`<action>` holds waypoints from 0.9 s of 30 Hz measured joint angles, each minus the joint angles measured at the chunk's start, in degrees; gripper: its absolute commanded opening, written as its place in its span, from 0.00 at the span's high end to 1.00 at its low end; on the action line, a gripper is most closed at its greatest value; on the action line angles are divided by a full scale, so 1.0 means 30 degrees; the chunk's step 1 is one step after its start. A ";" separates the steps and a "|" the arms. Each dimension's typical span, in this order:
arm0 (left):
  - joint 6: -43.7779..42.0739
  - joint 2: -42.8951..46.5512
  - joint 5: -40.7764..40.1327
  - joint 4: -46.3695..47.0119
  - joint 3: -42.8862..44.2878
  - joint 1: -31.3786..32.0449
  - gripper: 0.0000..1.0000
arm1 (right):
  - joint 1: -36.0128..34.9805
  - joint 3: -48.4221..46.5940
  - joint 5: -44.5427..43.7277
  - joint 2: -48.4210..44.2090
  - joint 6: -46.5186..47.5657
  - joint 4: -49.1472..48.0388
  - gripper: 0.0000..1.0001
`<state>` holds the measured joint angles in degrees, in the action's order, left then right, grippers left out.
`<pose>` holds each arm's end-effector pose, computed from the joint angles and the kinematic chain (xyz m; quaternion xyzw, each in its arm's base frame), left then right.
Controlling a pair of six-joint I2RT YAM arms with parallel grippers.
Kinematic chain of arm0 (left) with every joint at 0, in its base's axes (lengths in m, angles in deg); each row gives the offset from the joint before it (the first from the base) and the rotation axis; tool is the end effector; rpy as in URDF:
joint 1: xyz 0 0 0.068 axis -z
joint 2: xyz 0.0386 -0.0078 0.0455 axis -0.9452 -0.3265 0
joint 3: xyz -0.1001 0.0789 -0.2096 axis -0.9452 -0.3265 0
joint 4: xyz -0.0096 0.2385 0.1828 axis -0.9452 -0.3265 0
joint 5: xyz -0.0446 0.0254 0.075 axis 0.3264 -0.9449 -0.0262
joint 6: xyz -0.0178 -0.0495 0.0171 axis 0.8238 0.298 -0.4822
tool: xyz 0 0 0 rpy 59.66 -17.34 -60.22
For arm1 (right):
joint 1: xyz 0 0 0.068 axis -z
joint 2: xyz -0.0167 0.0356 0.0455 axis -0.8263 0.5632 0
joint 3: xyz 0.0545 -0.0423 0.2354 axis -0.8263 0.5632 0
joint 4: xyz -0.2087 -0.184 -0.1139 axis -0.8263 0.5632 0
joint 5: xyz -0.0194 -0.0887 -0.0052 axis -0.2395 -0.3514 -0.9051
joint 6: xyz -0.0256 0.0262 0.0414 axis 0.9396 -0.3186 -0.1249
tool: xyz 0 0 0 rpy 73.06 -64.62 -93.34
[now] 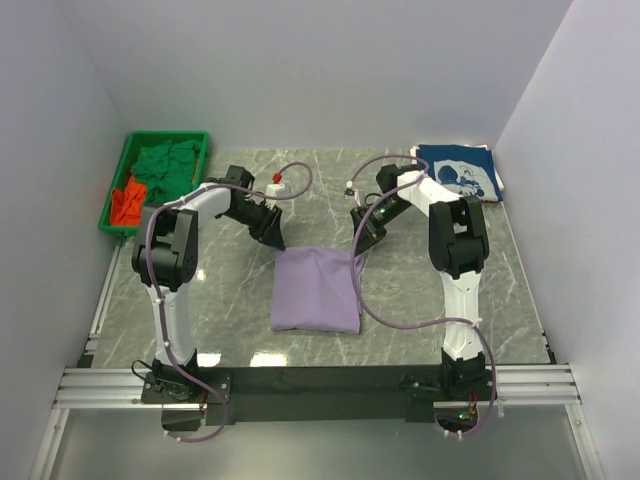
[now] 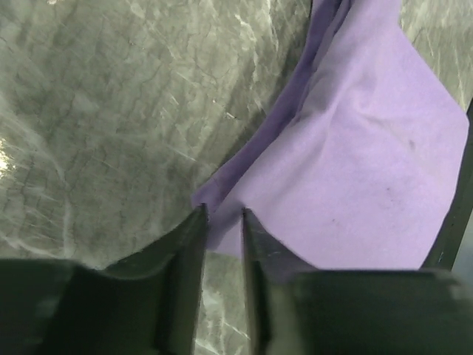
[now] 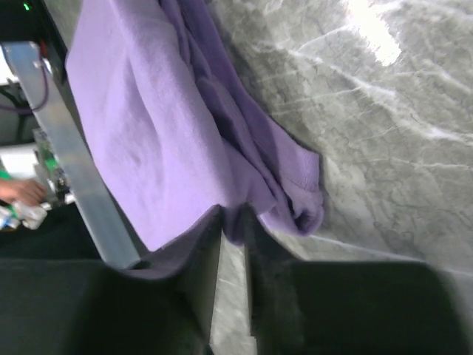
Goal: Fold and stack the t-shirts
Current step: Fold the tshirt
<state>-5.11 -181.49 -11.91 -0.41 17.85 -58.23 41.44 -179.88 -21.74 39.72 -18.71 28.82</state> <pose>0.4113 -0.1220 0.1138 0.3535 0.8313 -0.3964 0.1638 0.4198 0.1369 0.1147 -0.3255 0.8407 0.4317 0.0288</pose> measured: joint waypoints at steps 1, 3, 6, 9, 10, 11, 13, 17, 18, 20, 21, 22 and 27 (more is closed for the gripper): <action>0.0022 -0.0073 0.0000 0.0000 0.0015 0.0000 0.79 | 0.0000 0.0000 -0.0066 0.0000 0.0073 0.0124 0.94; 0.0109 -0.0175 0.0007 -0.0022 0.0022 0.0000 0.85 | 0.0000 -0.0029 -0.0226 0.0000 0.0372 0.0386 1.00; 0.0080 -0.0189 0.0160 -0.0197 0.0124 0.0000 0.93 | 0.0000 -0.0138 -0.0408 -0.0160 0.0525 0.0925 1.00; 0.0066 -0.0189 0.0306 -0.0255 0.0233 0.0000 0.99 | 0.0007 -0.0743 -0.0838 -0.0525 0.0597 0.1727 1.00; 0.0066 -0.0189 0.0335 -0.0262 0.0233 0.0000 0.99 | 0.0015 -0.1020 -0.0984 -0.0648 0.0590 0.1916 1.00; 0.0073 -0.0189 0.0364 -0.0255 0.0240 0.0000 0.99 | 0.0015 -0.1326 -0.1188 -0.0787 0.0583 0.2076 1.00; 0.0117 -0.0189 0.0408 -0.0211 0.0233 0.0000 0.99 | 0.0036 -0.1749 -0.1610 -0.1056 0.0525 0.2222 1.00; 0.0423 -0.0189 0.0401 0.0306 0.0233 0.0000 0.99 | 0.0109 -0.1821 -0.2834 -0.1166 0.0095 0.1996 1.00; 0.0597 -0.0189 0.0306 0.0539 0.0233 0.0000 0.99 | 0.0117 -0.1821 -0.3264 -0.1042 -0.0073 0.1800 1.00; 0.0867 -0.0189 0.0131 0.0903 0.0233 0.0007 0.99 | 0.0117 -0.1829 -0.4058 -0.0678 -0.0452 0.1311 1.00; 0.1013 -0.0189 0.0051 0.1086 0.0233 0.0007 0.99 | 0.0117 -0.1836 -0.4401 -0.0481 -0.0619 0.1086 1.00; 0.1224 -0.0197 -0.0160 0.1260 0.0233 0.0007 0.99 | 0.0117 -0.1945 -0.4838 -0.0102 -0.0874 0.0860 1.00; 0.2346 -0.0481 -0.1311 0.2353 0.0240 0.0029 0.99 | 0.0117 -0.4116 -0.6237 0.2455 -0.2193 0.0015 1.00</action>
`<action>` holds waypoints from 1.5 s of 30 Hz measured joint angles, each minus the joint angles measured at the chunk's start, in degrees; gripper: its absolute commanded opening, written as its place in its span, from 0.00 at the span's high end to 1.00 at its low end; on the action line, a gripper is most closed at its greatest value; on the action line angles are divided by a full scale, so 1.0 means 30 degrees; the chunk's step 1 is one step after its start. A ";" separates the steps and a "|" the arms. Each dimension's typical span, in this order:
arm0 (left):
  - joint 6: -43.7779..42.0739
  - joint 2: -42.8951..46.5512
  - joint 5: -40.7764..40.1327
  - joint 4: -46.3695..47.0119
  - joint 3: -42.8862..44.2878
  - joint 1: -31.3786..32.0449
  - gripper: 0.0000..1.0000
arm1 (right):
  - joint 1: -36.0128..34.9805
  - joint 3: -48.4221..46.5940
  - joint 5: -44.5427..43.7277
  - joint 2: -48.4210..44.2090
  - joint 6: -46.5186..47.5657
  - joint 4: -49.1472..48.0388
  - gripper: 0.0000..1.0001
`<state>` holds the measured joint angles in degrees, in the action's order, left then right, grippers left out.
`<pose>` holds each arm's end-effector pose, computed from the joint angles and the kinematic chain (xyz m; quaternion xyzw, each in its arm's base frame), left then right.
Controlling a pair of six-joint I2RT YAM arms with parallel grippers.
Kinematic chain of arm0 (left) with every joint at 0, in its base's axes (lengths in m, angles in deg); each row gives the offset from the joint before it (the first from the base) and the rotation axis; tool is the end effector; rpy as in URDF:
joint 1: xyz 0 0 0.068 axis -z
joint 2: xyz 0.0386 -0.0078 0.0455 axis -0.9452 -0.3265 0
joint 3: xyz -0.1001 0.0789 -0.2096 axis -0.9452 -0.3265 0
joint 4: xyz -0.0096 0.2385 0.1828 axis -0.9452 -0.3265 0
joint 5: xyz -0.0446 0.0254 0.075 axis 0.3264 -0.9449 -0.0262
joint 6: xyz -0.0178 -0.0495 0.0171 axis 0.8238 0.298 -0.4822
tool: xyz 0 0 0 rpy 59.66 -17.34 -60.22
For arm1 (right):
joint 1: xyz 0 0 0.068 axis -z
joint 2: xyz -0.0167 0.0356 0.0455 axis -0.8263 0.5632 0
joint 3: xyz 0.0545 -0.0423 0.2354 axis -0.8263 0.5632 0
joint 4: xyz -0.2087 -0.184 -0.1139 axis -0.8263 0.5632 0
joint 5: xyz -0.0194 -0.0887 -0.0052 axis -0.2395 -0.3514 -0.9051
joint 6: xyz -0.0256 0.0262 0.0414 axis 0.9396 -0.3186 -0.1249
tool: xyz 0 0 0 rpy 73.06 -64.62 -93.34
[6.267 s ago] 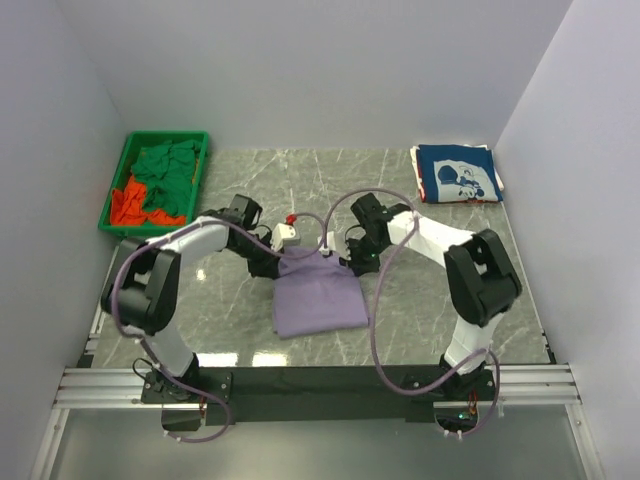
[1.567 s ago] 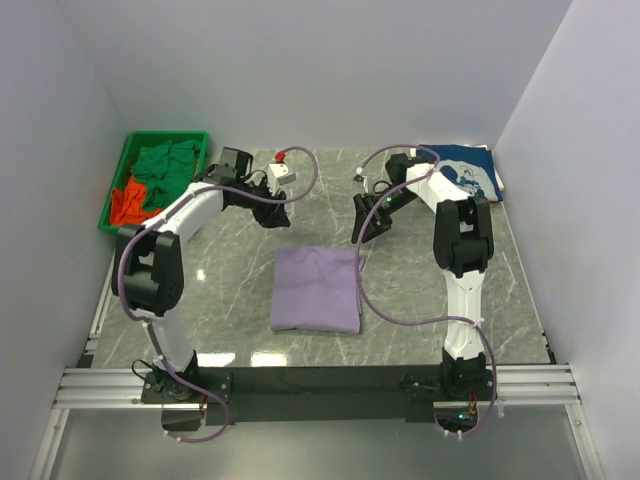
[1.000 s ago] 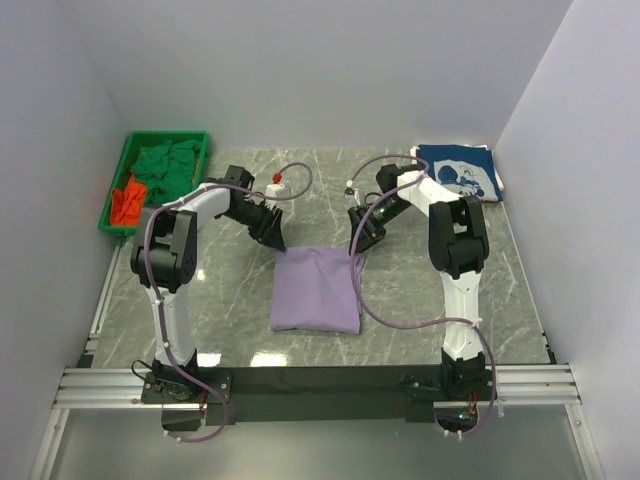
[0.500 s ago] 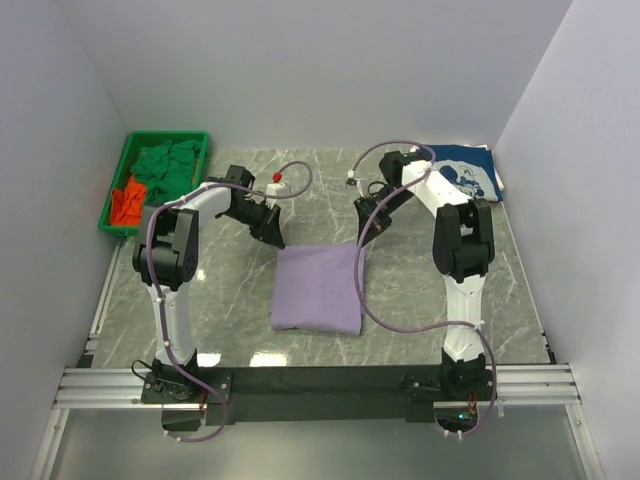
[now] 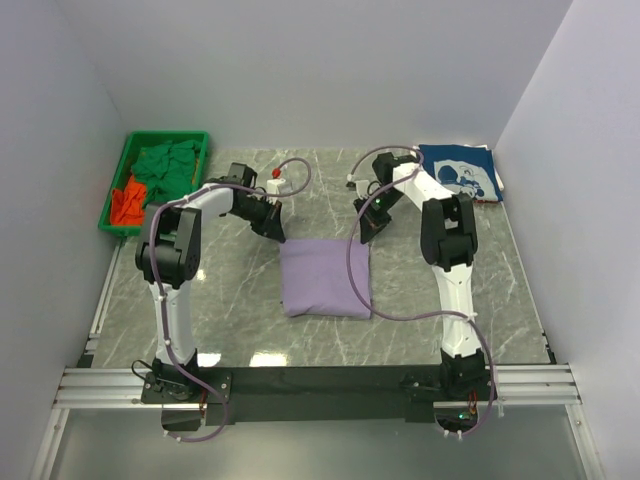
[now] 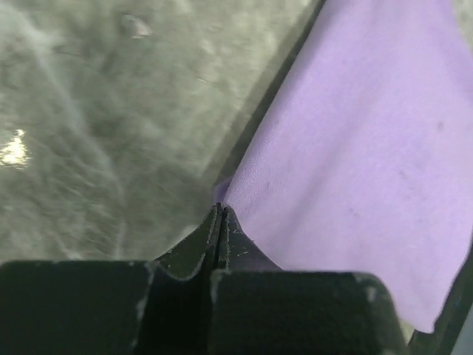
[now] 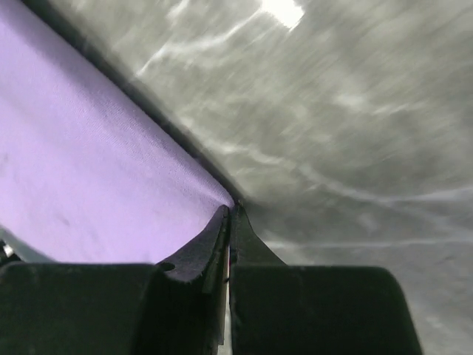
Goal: Fold and stack the t-shirts
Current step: Fold the tshirt
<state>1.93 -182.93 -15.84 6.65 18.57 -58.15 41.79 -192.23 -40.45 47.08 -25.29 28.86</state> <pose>0.4259 -0.1242 0.1090 0.3205 0.8520 -0.3683 0.1889 0.4590 0.1345 0.1106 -0.3091 0.9090 0.2778 0.0322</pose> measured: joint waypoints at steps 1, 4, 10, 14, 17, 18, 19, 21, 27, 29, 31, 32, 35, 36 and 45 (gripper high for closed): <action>0.0350 -0.0131 -0.0233 0.0248 0.0007 0.0007 0.99 | 0.0000 -0.0415 -0.0138 0.0291 -0.0291 -0.0036 1.00; 0.1195 -0.0430 -0.0845 0.0969 0.0036 0.0007 0.99 | -0.0007 -0.1566 -0.0678 0.0692 -0.0911 -0.0430 1.00; 0.2747 -0.0590 -0.1851 0.2295 0.0401 -0.0058 0.75 | -0.0007 -0.2973 -0.1559 0.0991 -0.1887 -0.1902 0.73; 0.3840 -0.0102 -0.1362 0.3060 0.0321 -0.0707 0.62 | 0.0175 -0.2608 -0.1581 0.0605 -0.2273 -0.2470 0.59; 0.5027 0.1464 -0.0845 0.3599 -0.0561 -0.1348 0.60 | 0.0627 -0.0226 -0.0568 -0.1501 -0.2637 -0.3315 0.58; 0.5523 0.2127 -0.0707 0.3716 -0.0831 -0.1486 0.59 | 0.0780 0.0525 -0.0095 -0.2404 -0.2710 -0.3359 0.58; 0.6069 0.2885 -0.0459 0.3789 -0.1100 -0.1530 0.58 | 0.0882 0.1188 0.0488 -0.3351 -0.2739 -0.3475 0.58; 0.7125 0.4626 0.0015 0.4379 -0.2040 -0.1319 0.47 | 0.1137 0.2098 0.1683 -0.5209 -0.2761 -0.3351 0.58; 0.8065 0.8080 0.0736 0.4299 -0.5362 0.0692 0.51 | 0.0991 0.4707 0.4823 -0.8109 -0.2244 -0.2310 0.62; 0.9041 0.8153 0.1275 0.4524 -0.6397 0.1188 0.55 | 0.0911 0.6455 0.5486 -0.8094 -0.2412 -0.2353 0.62; 1.0593 0.7876 0.2040 0.5195 -0.7257 0.1319 0.59 | 0.0816 0.7956 0.6003 -0.7781 -0.2885 -0.2514 0.64; 1.1606 0.7643 0.2353 0.6033 -0.7570 0.1341 0.61 | 0.0794 0.8553 0.6273 -0.7548 -0.3264 -0.2681 0.67; 1.4608 0.6411 0.3045 0.9005 -0.7679 0.1443 0.66 | 0.0780 0.9238 0.7031 -0.6914 -0.4947 -0.4073 0.70; 1.5358 0.5872 0.3126 0.9814 -0.7526 0.1472 0.67 | 0.0780 0.9238 0.7300 -0.6798 -0.5617 -0.4823 0.70; 1.7719 -0.0138 0.2528 1.1737 -0.3439 0.1370 0.74 | 0.0816 0.6339 0.7628 -0.2761 -1.0331 -1.0214 0.75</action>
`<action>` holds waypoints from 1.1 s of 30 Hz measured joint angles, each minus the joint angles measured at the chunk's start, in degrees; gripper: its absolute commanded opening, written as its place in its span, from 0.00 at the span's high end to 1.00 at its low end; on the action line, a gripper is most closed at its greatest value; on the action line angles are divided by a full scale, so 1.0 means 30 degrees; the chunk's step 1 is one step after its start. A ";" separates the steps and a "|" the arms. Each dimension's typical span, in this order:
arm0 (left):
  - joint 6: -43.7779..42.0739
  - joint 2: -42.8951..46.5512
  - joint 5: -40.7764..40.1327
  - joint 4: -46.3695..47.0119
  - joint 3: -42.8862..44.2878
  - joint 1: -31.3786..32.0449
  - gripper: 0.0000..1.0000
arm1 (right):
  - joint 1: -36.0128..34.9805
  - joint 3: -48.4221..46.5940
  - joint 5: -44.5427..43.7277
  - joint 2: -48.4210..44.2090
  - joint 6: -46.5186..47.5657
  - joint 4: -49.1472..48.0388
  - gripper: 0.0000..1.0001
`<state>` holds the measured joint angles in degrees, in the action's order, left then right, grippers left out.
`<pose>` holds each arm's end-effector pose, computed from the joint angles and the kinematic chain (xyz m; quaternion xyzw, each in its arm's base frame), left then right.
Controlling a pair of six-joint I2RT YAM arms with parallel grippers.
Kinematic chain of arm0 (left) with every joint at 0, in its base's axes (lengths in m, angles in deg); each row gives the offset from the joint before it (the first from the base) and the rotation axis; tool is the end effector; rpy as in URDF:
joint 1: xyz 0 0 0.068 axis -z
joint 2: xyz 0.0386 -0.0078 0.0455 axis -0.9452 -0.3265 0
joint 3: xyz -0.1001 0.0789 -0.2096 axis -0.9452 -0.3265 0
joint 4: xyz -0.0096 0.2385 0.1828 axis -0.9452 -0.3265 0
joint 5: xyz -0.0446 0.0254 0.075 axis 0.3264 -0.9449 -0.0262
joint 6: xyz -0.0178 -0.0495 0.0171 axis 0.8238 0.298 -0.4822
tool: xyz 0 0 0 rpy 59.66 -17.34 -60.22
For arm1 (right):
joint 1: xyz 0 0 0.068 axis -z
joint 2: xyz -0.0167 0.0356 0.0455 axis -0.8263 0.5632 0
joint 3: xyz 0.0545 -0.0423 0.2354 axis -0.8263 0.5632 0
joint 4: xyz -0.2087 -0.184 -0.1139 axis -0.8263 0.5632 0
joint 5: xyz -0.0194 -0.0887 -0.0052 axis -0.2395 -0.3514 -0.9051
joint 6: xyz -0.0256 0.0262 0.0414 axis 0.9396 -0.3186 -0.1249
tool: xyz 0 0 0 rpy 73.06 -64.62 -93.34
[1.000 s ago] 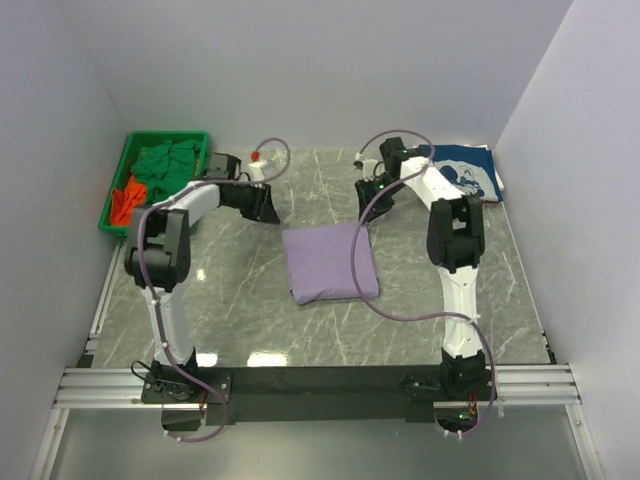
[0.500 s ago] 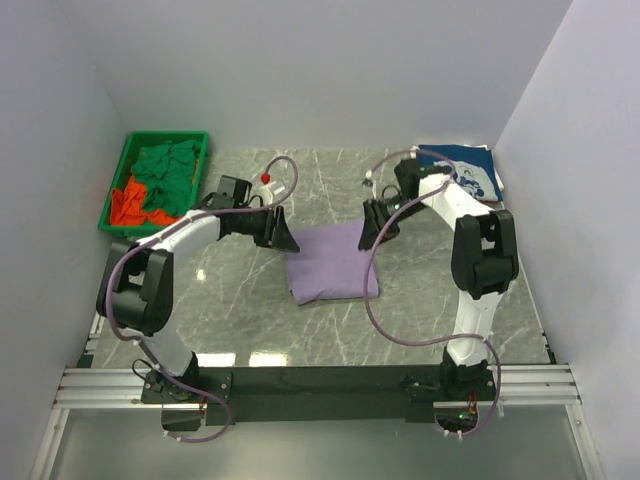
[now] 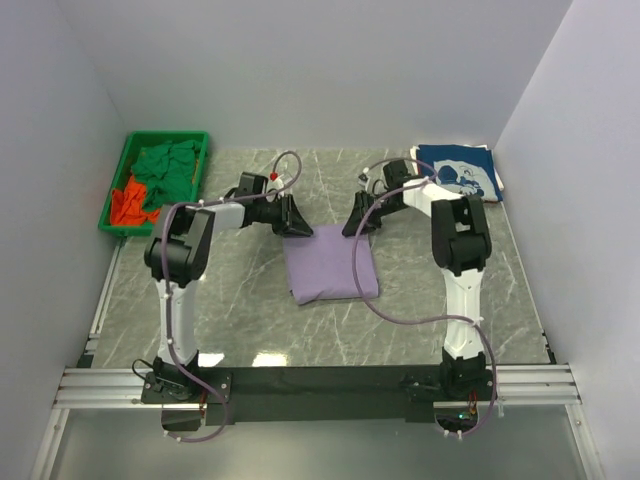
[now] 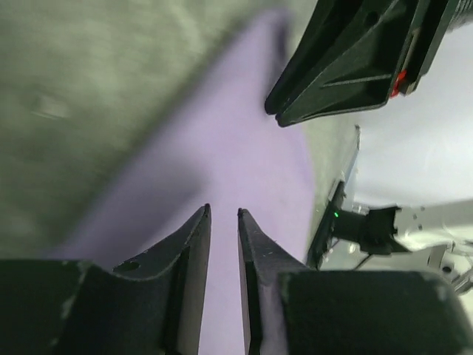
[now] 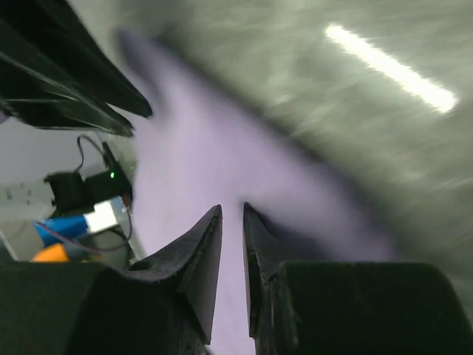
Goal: Fold and stack the t-shirts
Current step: Fold the tshirt
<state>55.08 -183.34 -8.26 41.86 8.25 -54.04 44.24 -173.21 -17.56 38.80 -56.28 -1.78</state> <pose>0.4231 -0.1599 0.0859 0.0505 0.8424 -0.5187 0.1368 0.4529 0.1234 0.0977 -0.1135 0.8674 0.4772 0.0833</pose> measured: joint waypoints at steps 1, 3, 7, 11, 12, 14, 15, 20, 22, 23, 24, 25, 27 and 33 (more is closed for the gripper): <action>0.0007 -0.0721 -0.0073 -0.0138 0.0510 -0.0153 0.74 | 0.0029 -0.0306 -0.0131 0.0750 -0.0342 -0.0306 0.76; -0.0197 -0.2106 -0.0233 -0.0503 0.1654 -0.0437 0.74 | 0.0131 -0.1195 -0.0029 0.2266 -0.1129 -0.0117 0.78; -0.1035 -0.4073 0.0248 -0.2295 0.4459 -0.1093 0.73 | 0.0408 -0.3927 0.0488 0.3920 -0.2492 0.0430 0.78; -0.3038 -0.4386 -0.0153 -0.3570 0.6783 -0.1559 0.70 | 0.0772 -0.5282 -0.0423 0.4000 -0.2718 -0.0131 0.75; -0.3461 -0.4160 -0.0168 -0.3657 0.6878 -0.1661 0.69 | 0.0852 -0.5246 -0.0517 0.3803 -0.2783 -0.0350 0.75; -0.3774 -0.3213 -0.0117 -0.3519 0.6193 -0.1894 0.67 | 0.0984 -0.3905 -0.0488 0.2739 -0.3089 -0.1464 0.73; -0.3716 -0.2397 -0.0058 -0.3286 0.5231 -0.1982 0.67 | 0.1027 -0.2973 -0.0423 0.2018 -0.3242 -0.1661 0.73; -0.1144 0.3089 0.0495 -0.0692 -0.1115 -0.1464 0.63 | 0.0546 0.2659 0.0364 -0.3439 -0.3665 -0.2455 0.72; 0.0743 0.4728 0.0729 0.1778 -0.3475 -0.0612 0.63 | 0.0022 0.4000 0.0612 -0.4896 -0.3585 -0.2834 0.72; 0.1566 0.5136 0.0889 0.2841 -0.4452 -0.0160 0.62 | -0.0262 0.4648 0.0750 -0.5421 -0.3570 -0.3096 0.72; 0.2215 0.5224 0.0954 0.3614 -0.5005 0.0168 0.62 | -0.0495 0.5289 0.0896 -0.5734 -0.3555 -0.3424 0.72; 0.2841 0.5100 0.0954 0.4371 -0.5523 0.0648 0.63 | -0.0780 0.5858 0.0962 -0.5814 -0.3512 -0.3650 0.72; 0.3891 0.4248 0.0933 0.5355 -0.6018 0.1260 0.63 | -0.1107 0.6579 0.0940 -0.5384 -0.3293 -0.3679 0.72; 0.4255 -0.0022 0.0889 0.4197 -0.4677 0.0947 0.67 | -0.0925 0.6717 0.0678 -0.1938 -0.2783 -0.3424 0.74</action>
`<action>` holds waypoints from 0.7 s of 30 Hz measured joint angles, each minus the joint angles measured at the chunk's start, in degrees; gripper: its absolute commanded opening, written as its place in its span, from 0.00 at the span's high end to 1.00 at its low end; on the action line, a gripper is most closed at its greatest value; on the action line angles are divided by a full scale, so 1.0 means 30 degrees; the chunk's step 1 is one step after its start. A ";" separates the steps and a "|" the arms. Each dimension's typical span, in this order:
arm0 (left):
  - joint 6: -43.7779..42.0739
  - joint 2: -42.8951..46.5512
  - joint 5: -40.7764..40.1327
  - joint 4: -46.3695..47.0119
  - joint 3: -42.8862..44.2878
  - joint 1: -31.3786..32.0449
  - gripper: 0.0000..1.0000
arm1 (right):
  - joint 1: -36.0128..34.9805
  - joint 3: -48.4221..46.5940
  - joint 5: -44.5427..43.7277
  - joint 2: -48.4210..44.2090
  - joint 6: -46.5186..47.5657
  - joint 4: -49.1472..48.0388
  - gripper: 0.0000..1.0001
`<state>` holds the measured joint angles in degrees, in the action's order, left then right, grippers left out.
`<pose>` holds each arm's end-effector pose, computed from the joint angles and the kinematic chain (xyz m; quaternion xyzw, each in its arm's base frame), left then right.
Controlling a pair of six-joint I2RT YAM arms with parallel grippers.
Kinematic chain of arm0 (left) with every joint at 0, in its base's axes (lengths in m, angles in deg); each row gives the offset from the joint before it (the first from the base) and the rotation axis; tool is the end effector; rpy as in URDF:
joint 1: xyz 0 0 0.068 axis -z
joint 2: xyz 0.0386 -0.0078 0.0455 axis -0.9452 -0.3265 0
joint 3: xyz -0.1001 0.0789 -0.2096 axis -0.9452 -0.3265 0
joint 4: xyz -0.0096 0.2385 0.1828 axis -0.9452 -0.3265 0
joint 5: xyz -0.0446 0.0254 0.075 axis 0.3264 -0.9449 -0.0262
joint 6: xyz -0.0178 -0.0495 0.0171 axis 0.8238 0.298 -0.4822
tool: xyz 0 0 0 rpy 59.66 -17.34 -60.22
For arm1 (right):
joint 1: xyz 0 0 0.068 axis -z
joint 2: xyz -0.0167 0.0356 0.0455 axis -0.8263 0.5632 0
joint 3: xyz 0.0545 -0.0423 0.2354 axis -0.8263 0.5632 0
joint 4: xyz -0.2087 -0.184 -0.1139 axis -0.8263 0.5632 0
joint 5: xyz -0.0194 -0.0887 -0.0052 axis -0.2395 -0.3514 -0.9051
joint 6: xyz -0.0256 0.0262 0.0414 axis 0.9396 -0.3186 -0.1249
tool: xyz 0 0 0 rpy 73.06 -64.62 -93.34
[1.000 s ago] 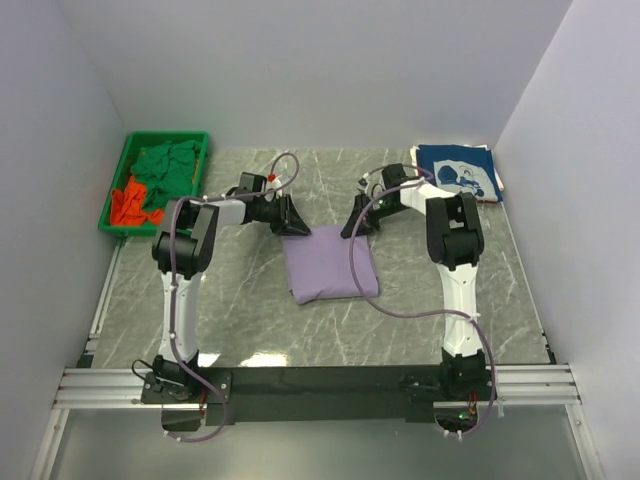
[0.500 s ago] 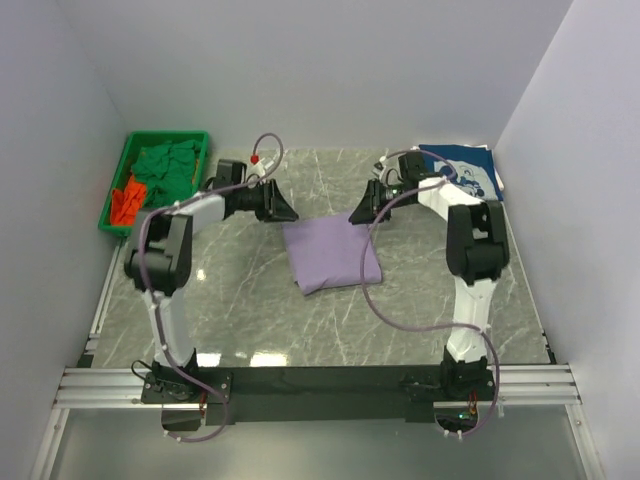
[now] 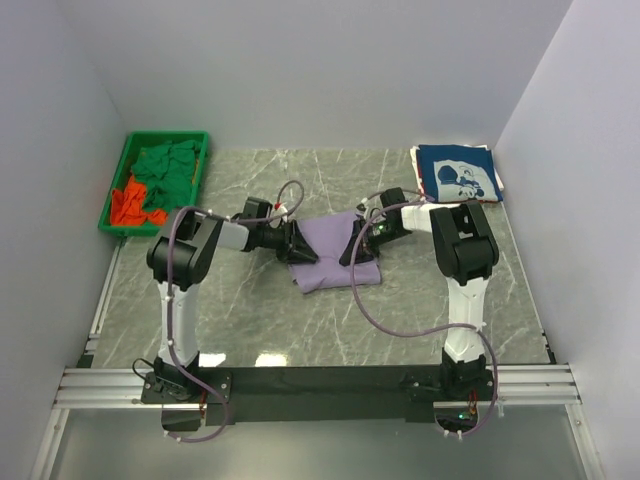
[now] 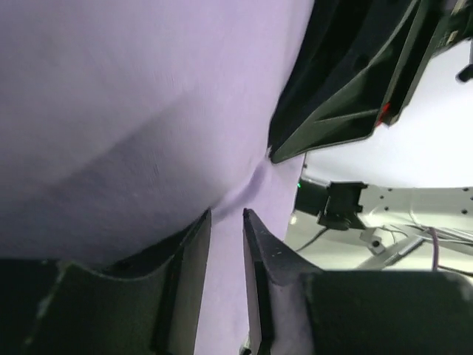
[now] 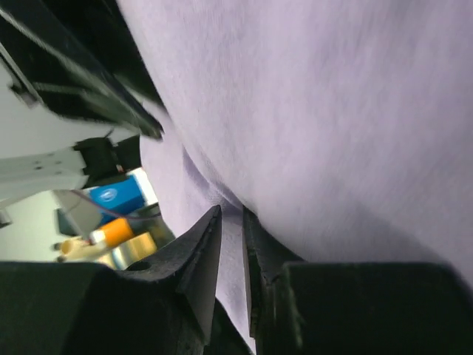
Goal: Fold and stack the t-shirts
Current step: Fold the tshirt
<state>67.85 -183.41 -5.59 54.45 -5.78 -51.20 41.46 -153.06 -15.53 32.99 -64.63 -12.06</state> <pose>0.3677 -0.1650 0.0306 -0.0191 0.8389 -0.5423 0.0410 0.3855 0.1305 0.0468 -0.0574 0.8686 0.4921 0.0008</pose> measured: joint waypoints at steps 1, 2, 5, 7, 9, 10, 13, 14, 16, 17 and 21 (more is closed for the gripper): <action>-0.0226 -0.0474 0.0415 -0.0663 0.0641 -0.0175 0.68 | 0.0036 -0.0233 0.0532 0.0415 -0.0189 0.0044 0.74; -0.0729 -0.0882 0.0627 -0.1457 0.1559 -0.0379 0.69 | 0.0095 -0.0408 0.0641 0.0554 -0.0291 0.0029 0.74; -0.2900 -0.1821 0.0095 -0.3810 0.4619 -0.1107 0.68 | 0.0095 -0.1668 0.0379 0.1064 -0.0532 -0.0197 0.74; -0.4320 -0.2120 -0.0379 -0.5020 0.6186 -0.1719 0.66 | 0.0087 -0.2586 0.0160 0.1435 -0.0670 -0.0539 0.73; -0.5195 -0.2033 -0.0401 -0.5457 0.6703 -0.2229 0.66 | 0.0087 -0.2965 -0.0022 0.1464 -0.0678 -0.0663 0.73; -0.5413 -0.1719 -0.0393 -0.5464 0.6521 -0.2499 0.65 | 0.0087 -0.3060 -0.0087 0.1348 -0.0641 -0.0670 0.72; -0.5085 0.0058 0.0080 -0.5107 0.4364 -0.2696 0.66 | 0.0087 -0.2754 -0.0138 0.0342 -0.0736 -0.0597 0.70; -0.4830 0.0874 0.0233 -0.4976 0.3483 -0.2579 0.66 | 0.0087 -0.2157 -0.0131 -0.0386 -0.0867 -0.0882 0.69; -0.4146 0.2397 0.0495 -0.4605 0.2251 -0.2164 0.66 | 0.0080 -0.0903 0.0138 -0.2062 -0.1275 -0.1078 0.66; -0.3825 0.3104 0.0568 -0.4357 0.1778 -0.1858 0.66 | 0.0022 0.0058 0.0299 -0.3140 -0.1690 -0.1705 0.65; -0.2215 0.5195 0.0699 -0.2040 0.0044 -0.0153 0.66 | -0.0262 0.3024 0.0845 -0.5719 -0.2761 -0.3249 0.64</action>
<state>61.20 -167.83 -3.49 48.33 -5.65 -51.65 40.67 -143.99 -12.99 15.83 -72.91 -21.80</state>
